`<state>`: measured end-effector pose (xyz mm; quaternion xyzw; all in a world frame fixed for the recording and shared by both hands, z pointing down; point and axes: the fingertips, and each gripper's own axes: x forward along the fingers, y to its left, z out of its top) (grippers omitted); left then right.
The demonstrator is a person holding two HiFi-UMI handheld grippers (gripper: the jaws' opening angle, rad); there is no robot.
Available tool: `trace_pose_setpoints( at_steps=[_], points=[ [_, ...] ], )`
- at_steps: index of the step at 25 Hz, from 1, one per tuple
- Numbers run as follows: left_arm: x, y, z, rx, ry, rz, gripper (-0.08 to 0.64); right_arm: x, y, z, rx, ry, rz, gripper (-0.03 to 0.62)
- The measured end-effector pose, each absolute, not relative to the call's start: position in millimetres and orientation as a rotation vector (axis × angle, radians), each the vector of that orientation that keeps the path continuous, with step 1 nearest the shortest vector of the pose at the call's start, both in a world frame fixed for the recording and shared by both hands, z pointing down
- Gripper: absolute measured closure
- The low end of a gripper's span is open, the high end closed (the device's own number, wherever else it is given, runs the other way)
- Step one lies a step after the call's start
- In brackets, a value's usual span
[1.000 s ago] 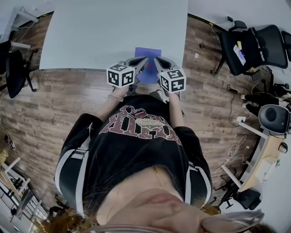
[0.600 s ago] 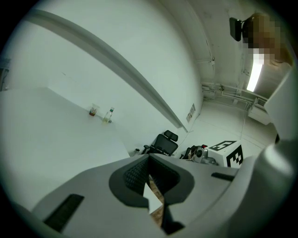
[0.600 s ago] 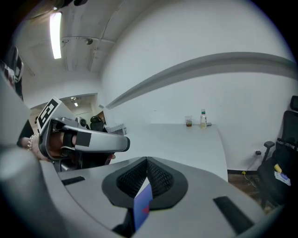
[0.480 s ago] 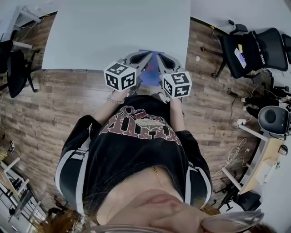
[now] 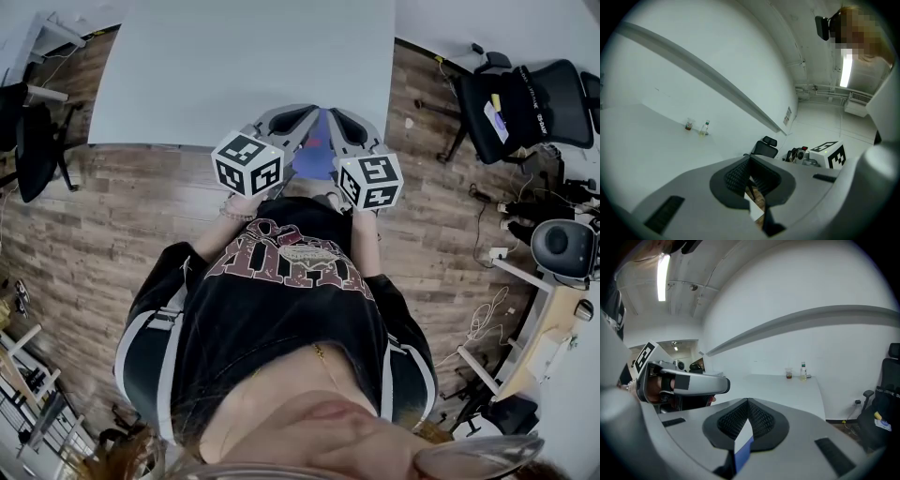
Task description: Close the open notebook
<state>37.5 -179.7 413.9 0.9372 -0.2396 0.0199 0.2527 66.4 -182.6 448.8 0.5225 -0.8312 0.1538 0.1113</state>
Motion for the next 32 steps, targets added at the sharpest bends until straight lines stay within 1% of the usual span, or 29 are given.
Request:
trace_pose_setpoints(
  at_steps=[11,32],
  points=[
    [32.7,-176.4,405.2,2.552,-0.646,0.036,0.512,62.3,-177.1,435.0,1.542,-2.454,0.441,0.574],
    [27.1,-167.2,407.7,2.542,-0.632,0.041,0.512,55.3,-168.5,435.2,1.537,-2.451,0.443,0.574]
  ],
)
